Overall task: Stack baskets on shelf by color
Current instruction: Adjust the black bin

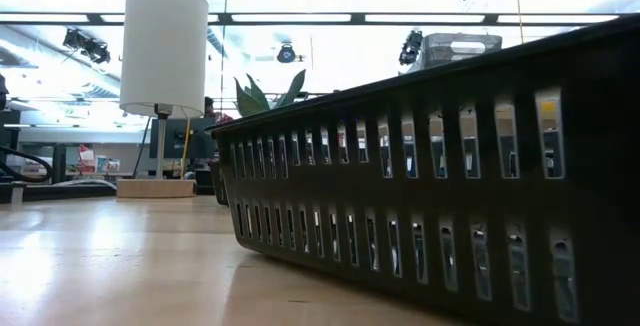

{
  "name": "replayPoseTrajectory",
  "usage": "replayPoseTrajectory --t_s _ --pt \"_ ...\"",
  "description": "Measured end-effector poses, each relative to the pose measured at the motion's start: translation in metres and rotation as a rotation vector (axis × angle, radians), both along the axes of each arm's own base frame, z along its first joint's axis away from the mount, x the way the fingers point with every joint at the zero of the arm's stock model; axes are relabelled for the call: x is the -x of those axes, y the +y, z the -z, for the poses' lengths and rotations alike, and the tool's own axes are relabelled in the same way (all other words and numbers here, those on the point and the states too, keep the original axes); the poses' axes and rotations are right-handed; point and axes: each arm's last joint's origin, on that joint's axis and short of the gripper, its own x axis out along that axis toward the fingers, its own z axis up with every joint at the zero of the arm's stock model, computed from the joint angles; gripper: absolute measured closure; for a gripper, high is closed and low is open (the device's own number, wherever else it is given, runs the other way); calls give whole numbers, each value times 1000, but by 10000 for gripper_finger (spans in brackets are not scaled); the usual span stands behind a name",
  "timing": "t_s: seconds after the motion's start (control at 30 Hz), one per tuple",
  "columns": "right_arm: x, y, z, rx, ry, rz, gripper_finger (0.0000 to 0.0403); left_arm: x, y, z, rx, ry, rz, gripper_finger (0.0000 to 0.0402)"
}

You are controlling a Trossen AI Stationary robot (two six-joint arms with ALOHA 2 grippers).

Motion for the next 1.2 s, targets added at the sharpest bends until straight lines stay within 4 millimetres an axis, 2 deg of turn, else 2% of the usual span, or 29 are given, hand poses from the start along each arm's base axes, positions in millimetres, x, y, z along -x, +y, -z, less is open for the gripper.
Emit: replayPoseTrajectory --t_s 0.2,0.27,0.37,0.57,0.73,1.1,1.2 --pt "41 17 15 -23 -79 105 170 0 0 0 0 0 0 285" --pt "54 21 26 -44 -98 146 171 0 0 0 0 0 1 285" --pt "62 29 51 -82 -116 191 175 0 0 0 0 0 0 285" --pt "58 40 111 -107 -90 294 184 0 0 0 0 0 1 285" --pt "53 42 155 -123 -10 502 190 0 0 0 0 0 0 285" --pt "47 37 201 97 -6 770 197 -2 0 -1 -1 -19 0 285" --pt "48 35 212 96 -4 773 197 -2 0 -1 1 -20 -3 285"
